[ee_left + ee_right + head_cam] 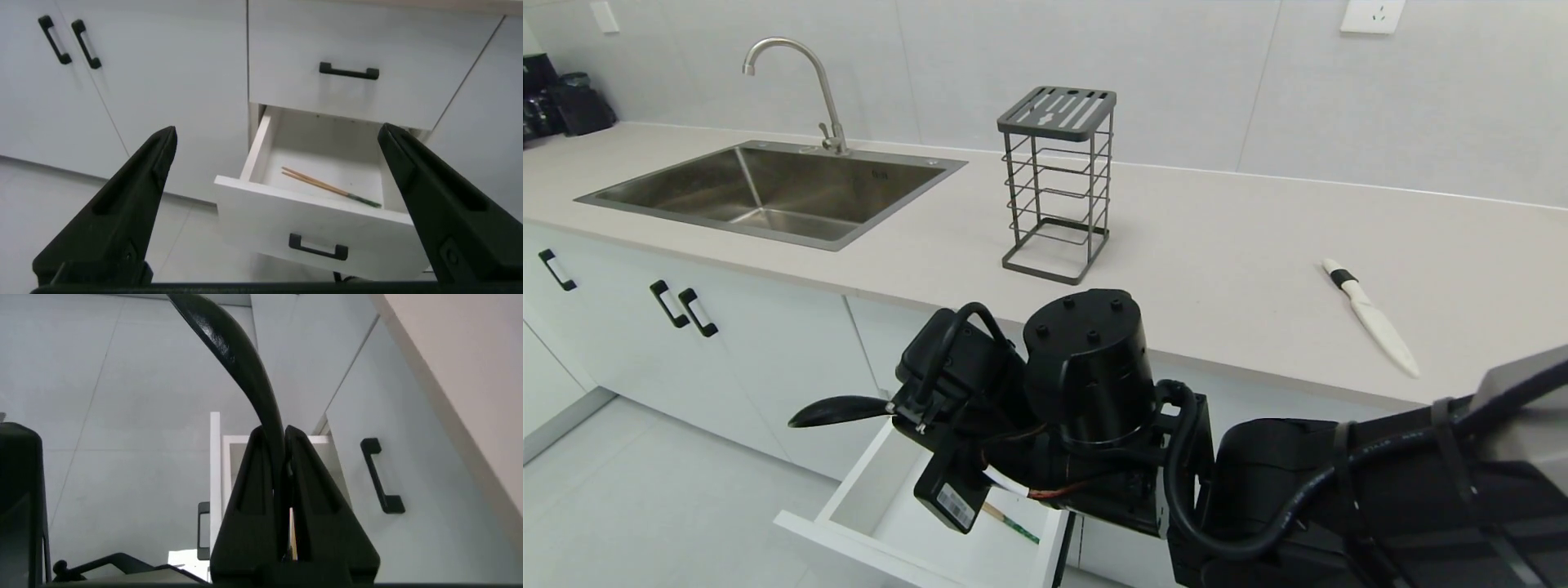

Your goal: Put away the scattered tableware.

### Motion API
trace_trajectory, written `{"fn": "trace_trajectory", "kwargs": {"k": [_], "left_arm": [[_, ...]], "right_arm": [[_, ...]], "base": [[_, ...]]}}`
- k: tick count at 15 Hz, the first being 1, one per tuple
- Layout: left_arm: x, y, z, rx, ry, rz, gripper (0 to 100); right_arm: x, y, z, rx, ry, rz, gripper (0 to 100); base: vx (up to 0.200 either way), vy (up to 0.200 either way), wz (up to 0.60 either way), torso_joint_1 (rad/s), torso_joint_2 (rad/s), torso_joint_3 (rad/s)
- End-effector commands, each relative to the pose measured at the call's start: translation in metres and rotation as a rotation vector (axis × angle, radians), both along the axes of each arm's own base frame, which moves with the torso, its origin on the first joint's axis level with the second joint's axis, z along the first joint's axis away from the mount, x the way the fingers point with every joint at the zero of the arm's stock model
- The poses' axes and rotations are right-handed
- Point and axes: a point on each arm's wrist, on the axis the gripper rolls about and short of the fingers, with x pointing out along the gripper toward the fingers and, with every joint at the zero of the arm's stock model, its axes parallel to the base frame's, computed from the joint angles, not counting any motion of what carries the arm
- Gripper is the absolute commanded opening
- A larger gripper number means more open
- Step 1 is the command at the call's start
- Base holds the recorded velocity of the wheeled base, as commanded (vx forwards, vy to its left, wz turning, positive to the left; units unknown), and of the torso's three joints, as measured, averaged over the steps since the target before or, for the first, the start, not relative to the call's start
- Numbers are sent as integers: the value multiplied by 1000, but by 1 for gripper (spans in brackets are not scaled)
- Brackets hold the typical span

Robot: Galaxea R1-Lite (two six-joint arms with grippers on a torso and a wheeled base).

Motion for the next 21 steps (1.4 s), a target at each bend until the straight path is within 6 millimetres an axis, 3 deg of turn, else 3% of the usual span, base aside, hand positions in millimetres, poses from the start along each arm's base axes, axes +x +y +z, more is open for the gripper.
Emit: {"fn": "trace_trajectory", "kwargs": {"k": [1,10,13,16,21], "left_arm": [[0,0,0,0,1,2,100],[0,0,0,0,1,0,100],[0,0,0,0,-1,0,100],[0,0,0,0,-1,0,100],[0,0,0,0,1,0,100]], "right_arm": [[0,1,1,6,-4,-1,0],[1,2,1,8,-6,-2,0],[1,4,4,-1,-33,6,0],[0,4,2,-35,-53,16,0],[3,5,0,-29,-56,14,0]], "base": [[0,0,0,-115,217,85],[0,0,0,-167,320,154],[0,0,0,-37,73,29],[0,0,600,-10,28,12],[0,0,0,-29,39,9]]}}
